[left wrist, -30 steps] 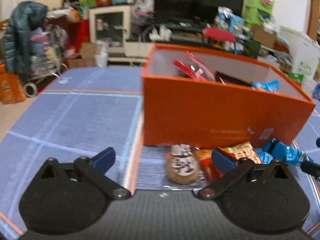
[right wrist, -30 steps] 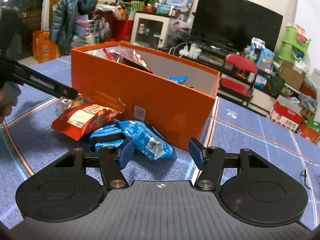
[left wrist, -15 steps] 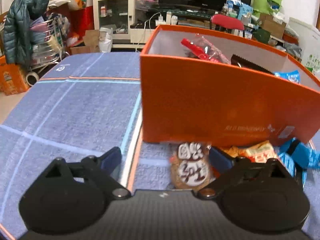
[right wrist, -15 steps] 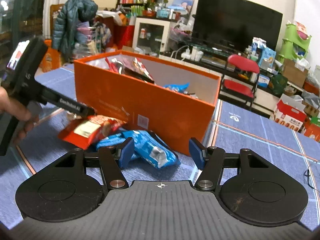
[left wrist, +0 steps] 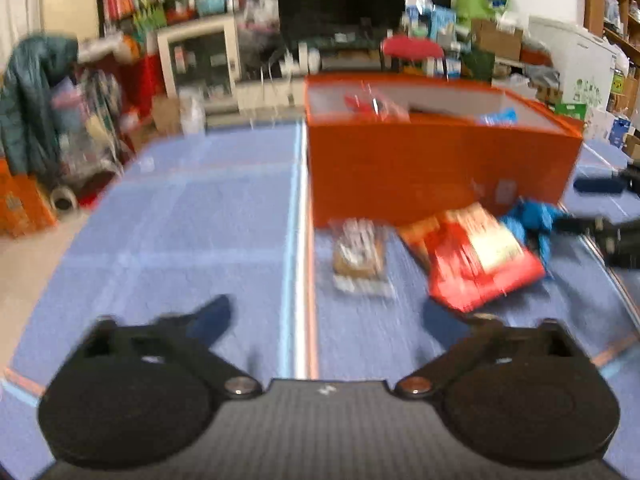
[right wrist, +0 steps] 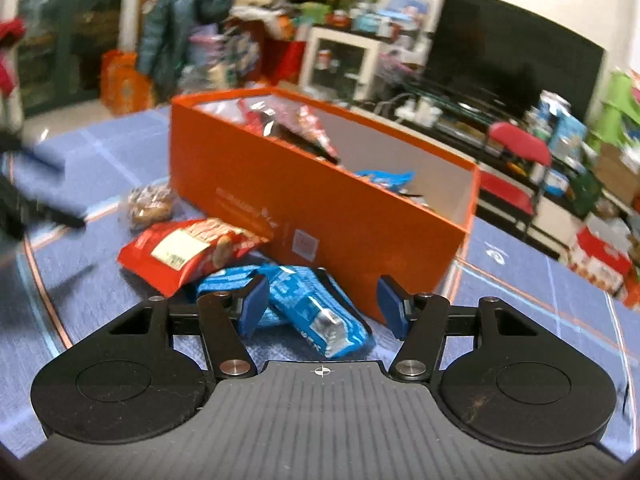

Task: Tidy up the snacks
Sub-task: 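Move both grippers back down to the remaining blue packets beside the box, then grasp the round cookie packet with the left gripper while the right grasps a blue cookie packet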

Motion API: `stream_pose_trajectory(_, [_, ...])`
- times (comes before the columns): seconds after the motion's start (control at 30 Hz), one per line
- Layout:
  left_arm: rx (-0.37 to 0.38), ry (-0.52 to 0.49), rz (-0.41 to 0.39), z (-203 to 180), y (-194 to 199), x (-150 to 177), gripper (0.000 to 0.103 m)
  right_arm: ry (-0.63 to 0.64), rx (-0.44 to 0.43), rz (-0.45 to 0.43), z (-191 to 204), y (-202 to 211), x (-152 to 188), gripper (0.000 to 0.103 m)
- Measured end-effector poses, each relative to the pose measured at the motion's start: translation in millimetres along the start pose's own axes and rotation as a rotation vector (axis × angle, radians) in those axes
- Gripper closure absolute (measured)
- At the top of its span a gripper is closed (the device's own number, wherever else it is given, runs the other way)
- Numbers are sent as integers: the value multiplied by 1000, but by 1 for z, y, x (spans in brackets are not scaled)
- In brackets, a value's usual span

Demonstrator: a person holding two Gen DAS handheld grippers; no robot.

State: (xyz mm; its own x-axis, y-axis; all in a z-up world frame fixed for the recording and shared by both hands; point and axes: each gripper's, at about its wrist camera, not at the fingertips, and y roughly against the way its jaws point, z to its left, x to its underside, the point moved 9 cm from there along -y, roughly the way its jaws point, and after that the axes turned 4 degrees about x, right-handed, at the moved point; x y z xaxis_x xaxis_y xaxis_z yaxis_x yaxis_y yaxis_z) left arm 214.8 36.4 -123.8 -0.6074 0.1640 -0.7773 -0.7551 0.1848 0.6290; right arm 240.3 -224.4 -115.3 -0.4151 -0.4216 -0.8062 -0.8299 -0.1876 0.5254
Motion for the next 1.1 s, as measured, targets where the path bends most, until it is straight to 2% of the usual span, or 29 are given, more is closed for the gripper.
stream_pose_trajectory(0.1, [35,-9,-7,1,-12,-14,1,-4,-57,23,6,-10,4,62])
stream_pose_trajectory(0.2, [33,9,-7,3,-26,-18,1,-120,-116,34,-1,-20,8,59])
stream_pose_trajectory(0.3, [55,50,10,1,-36,-18,1,-164,-164,45,-10,-28,11,43])
stream_pose_trajectory(0.33, [63,59,14,1,-38,-17,1,-169,-170,49,-14,-31,12,34])
stream_pose_trajectory(0.37, [75,61,23,0,-38,-16,1,-186,-195,58,-18,-34,12,30])
stream_pose_trajectory(0.43, [84,63,22,-1,-39,-18,1,-253,-307,105,-24,-43,15,28])
stream_pose_trajectory(0.53, [76,67,15,3,-38,-20,1,-339,-400,155,-32,-58,19,28])
stream_pose_trajectory(0.63, [62,77,12,9,-37,-23,1,-349,-439,185,-25,-48,21,42])
stream_pose_trajectory(0.67, [58,82,11,11,-36,-23,1,-352,-448,204,-20,-42,25,43])
stream_pose_trajectory(0.73, [47,90,6,14,-35,-24,1,-350,-417,249,-10,-25,34,42])
stream_pose_trajectory(0.8, [35,82,1,15,-34,-25,1,-338,-357,250,-5,-10,39,38])
stream_pose_trajectory(0.87, [16,62,-4,15,-34,-25,0,-358,-320,217,-5,1,38,29])
stream_pose_trajectory(0.93, [18,49,-12,13,-32,-26,1,-436,-275,164,-16,6,32,19])
stream_pose_trajectory(1.03, [31,35,-19,11,-32,-26,1,-549,-263,125,-34,-3,22,19])
stream_pose_trajectory(1.1, [45,23,-16,9,-34,-25,1,-542,-295,126,-38,-14,16,21])
